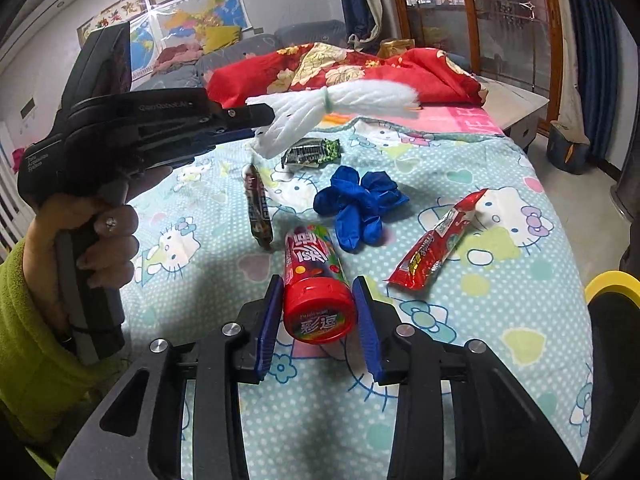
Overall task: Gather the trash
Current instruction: 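Lift the foam net and red candy tube off the bed with both tools, then carry the foam net and candy tube in both tools over the yellow bin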
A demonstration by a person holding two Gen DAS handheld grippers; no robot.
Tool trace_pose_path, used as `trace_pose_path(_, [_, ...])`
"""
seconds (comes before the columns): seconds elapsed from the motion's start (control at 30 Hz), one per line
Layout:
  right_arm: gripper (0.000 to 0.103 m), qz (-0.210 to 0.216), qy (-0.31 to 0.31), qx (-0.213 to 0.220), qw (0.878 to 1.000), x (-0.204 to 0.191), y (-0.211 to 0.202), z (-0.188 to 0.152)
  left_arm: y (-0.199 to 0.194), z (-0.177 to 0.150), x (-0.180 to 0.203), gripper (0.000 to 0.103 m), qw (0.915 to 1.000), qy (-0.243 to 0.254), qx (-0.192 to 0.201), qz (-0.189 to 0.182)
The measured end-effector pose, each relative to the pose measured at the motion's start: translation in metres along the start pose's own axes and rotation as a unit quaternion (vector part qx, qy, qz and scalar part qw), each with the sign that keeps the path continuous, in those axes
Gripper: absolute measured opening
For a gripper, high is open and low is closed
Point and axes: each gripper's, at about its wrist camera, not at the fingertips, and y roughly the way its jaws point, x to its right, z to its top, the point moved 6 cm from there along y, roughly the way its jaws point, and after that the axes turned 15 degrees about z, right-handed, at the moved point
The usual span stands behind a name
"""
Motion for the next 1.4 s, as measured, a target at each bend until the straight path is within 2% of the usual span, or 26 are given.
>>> trace_pose_path(0.17, [0.034,-0.007,0.004,0.009,1.0,0.001,-0.013,-0.001,-0.005,-0.003,0.01,0.007,0.9999,0.011,-0.008,-0.01])
trace_pose_path(0.4, [0.034,-0.02,0.021,0.04,0.999,0.009,-0.041,0.003,-0.011,-0.014,0.025,0.007,0.9986,0.013,-0.03,-0.041])
trace_pose_path(0.53, [0.034,-0.03,0.029,0.052,0.998,0.016,-0.056,0.003,-0.018,-0.017,0.039,0.008,0.9963,0.017,-0.042,-0.073])
trace_pose_path(0.7, [0.034,-0.051,0.044,0.066,0.996,0.031,-0.079,-0.002,-0.024,-0.025,0.05,0.008,0.9959,0.037,-0.041,-0.071])
trace_pose_path(0.97, [0.034,-0.097,0.08,0.113,0.986,0.068,-0.131,-0.006,-0.035,-0.034,0.078,0.007,0.9942,0.066,-0.028,-0.079])
trace_pose_path(1.4, [0.034,-0.15,0.119,0.171,0.966,0.11,-0.187,-0.01,-0.044,-0.051,0.126,0.007,0.9879,0.118,-0.024,-0.097])
